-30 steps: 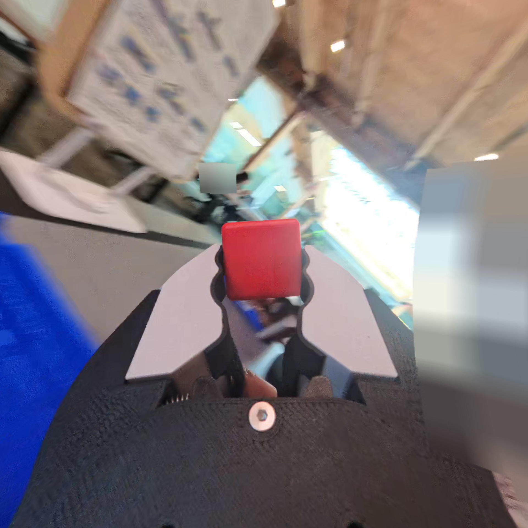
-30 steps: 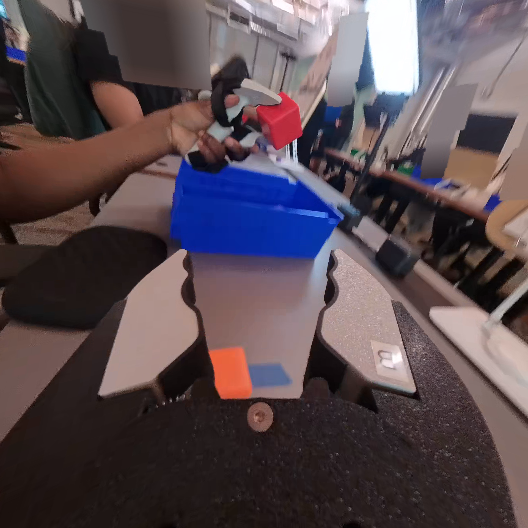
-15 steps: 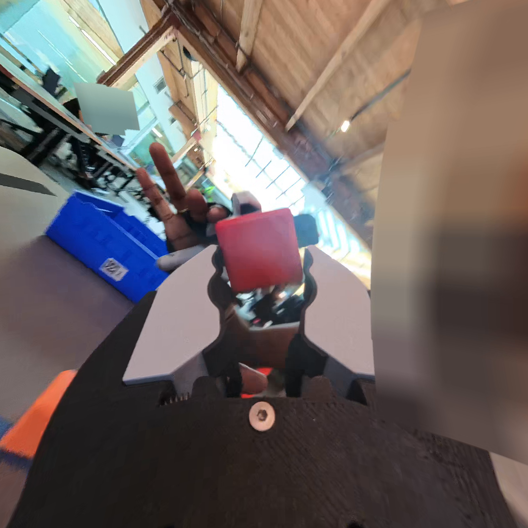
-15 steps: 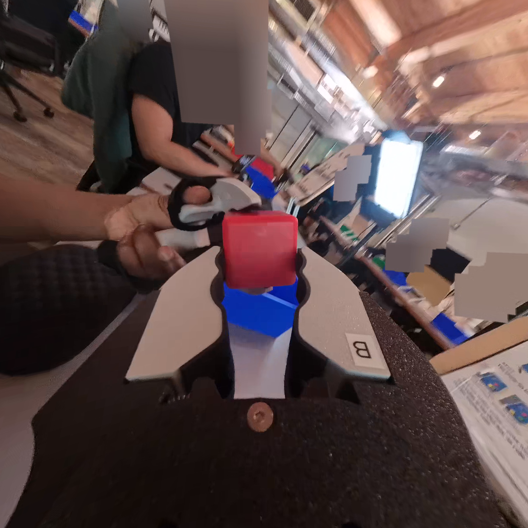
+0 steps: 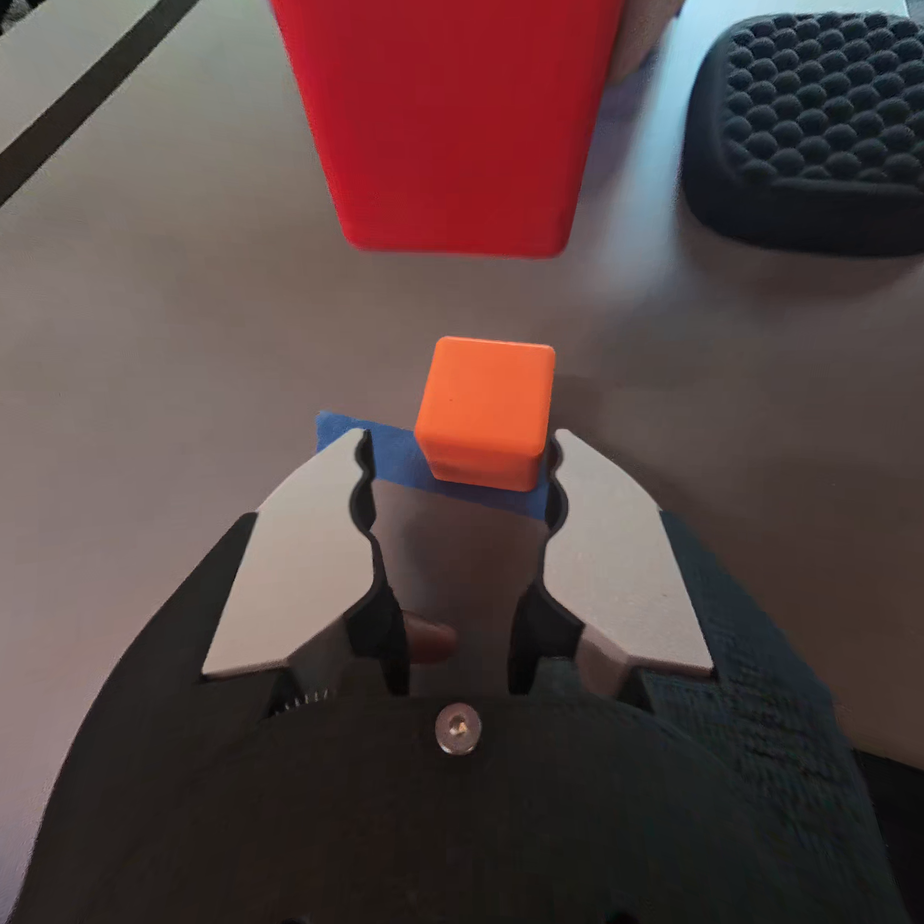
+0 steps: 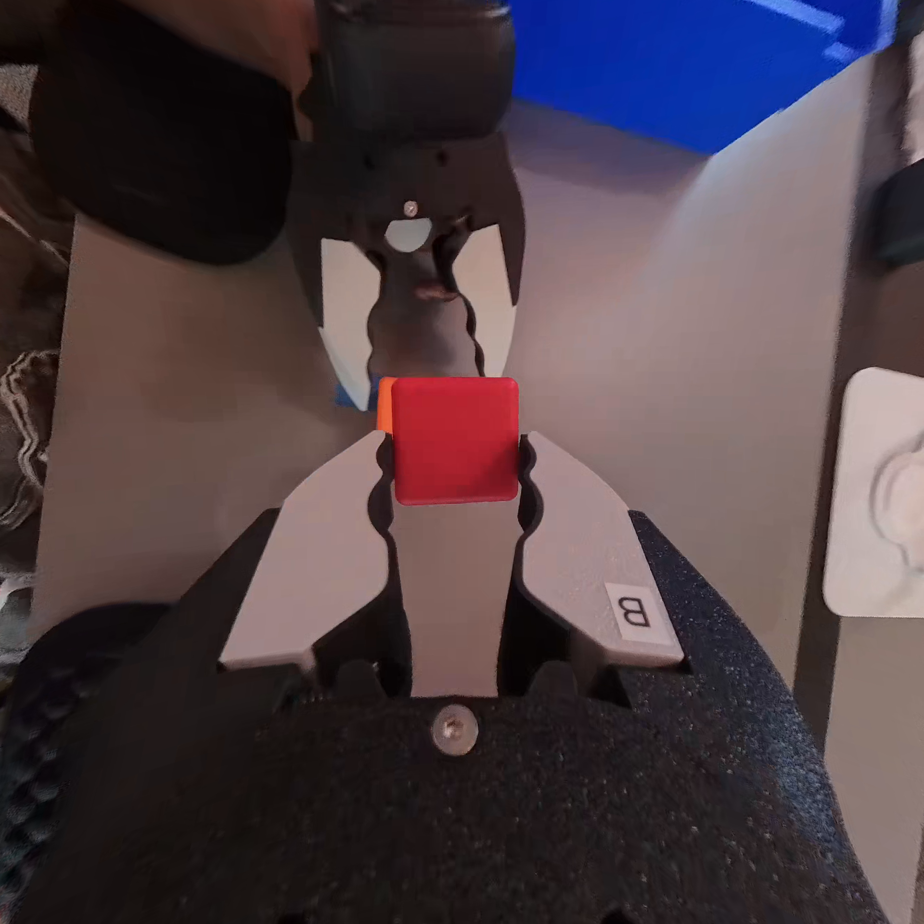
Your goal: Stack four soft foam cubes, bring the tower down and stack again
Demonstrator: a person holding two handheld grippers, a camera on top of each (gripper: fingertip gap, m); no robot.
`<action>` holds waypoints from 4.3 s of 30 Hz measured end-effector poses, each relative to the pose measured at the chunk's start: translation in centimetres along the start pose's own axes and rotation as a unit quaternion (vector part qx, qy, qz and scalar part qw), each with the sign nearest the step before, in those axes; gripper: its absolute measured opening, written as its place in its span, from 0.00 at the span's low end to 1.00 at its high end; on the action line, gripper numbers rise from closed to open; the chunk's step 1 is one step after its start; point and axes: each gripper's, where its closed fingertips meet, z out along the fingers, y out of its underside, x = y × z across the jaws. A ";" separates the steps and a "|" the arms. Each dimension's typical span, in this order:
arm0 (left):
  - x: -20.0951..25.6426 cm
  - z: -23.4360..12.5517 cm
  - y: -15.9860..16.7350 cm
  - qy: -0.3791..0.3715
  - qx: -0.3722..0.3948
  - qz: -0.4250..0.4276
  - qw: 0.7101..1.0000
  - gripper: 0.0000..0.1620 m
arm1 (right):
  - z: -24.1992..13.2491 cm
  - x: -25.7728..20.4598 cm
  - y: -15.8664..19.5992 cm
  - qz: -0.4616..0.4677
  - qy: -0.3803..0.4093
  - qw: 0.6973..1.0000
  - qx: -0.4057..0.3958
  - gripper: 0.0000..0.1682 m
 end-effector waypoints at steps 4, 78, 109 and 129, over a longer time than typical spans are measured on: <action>0.3 0.7 0.3 0.037 -0.021 -0.024 0.999 0.30 | 1.9 -0.5 0.7 0.012 -0.036 0.997 -0.069 0.28; -7.2 -25.2 12.7 -0.317 -0.194 -0.300 0.878 0.31 | 6.2 -1.0 1.6 0.125 0.023 0.936 0.328 0.29; -0.9 -3.7 -7.0 0.093 -0.212 0.082 0.969 0.31 | 6.2 -0.7 1.6 0.123 0.017 0.935 0.332 0.29; -12.0 -15.7 -5.9 -0.194 -0.162 -0.049 0.966 0.45 | 3.8 0.0 0.0 0.138 0.028 0.911 0.389 0.30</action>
